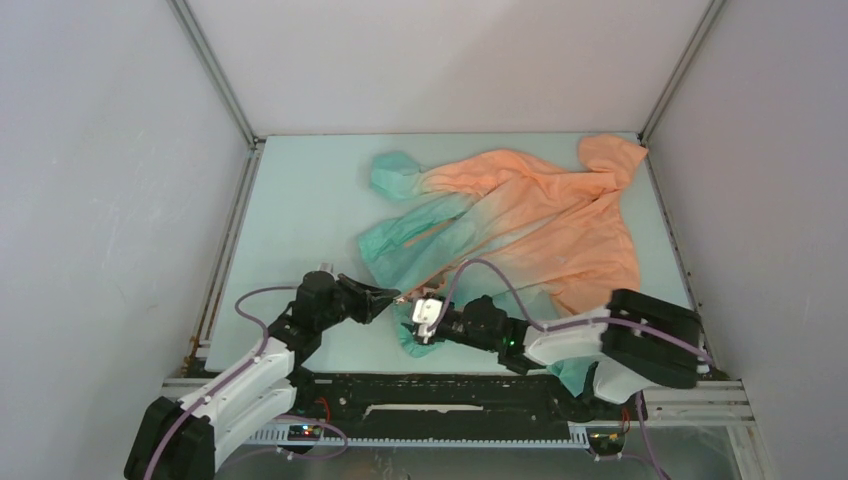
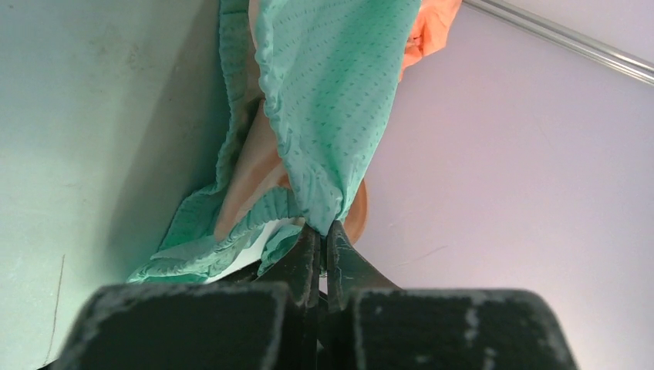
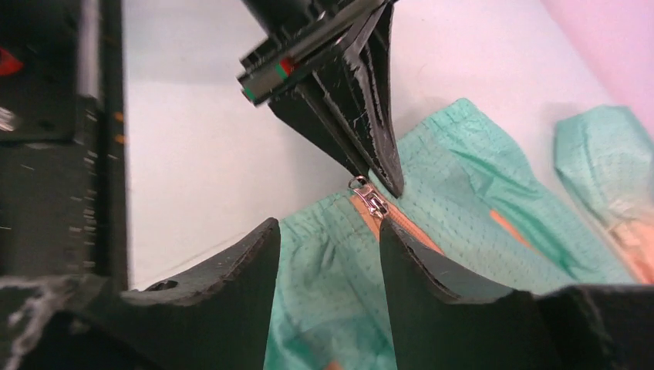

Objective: Zip up the jacket

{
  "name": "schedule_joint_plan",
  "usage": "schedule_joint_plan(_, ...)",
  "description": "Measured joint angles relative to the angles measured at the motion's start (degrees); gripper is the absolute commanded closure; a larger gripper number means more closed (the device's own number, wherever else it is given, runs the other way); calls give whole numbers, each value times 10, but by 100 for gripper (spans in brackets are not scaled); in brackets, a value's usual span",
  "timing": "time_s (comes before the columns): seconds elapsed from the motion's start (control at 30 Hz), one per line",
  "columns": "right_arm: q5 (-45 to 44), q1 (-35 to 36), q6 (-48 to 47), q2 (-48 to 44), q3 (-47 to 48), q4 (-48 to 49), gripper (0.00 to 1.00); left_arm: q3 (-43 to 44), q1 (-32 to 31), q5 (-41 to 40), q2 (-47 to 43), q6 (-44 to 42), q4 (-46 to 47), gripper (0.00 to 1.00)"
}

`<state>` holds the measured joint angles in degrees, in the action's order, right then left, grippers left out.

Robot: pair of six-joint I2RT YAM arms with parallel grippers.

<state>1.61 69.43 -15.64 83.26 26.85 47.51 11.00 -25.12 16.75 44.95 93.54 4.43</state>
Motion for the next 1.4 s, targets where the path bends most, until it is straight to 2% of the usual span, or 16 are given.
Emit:
schedule_joint_plan(0.1,-18,7,-74,79,0,74,56,-2,2,6,0,6,2,100)
schedule_joint_plan(0.17,-25,11,-113,114,0,110,56,-6,3,11,-1,10,2,100)
schedule_joint_plan(0.4,-40,21,-181,142,0,188,54,-11,8,20,-1,15,-4,100)
schedule_joint_plan(1.4,-131,47,-224,194,41,217,58,-11,13,30,-20,16,-22,100)
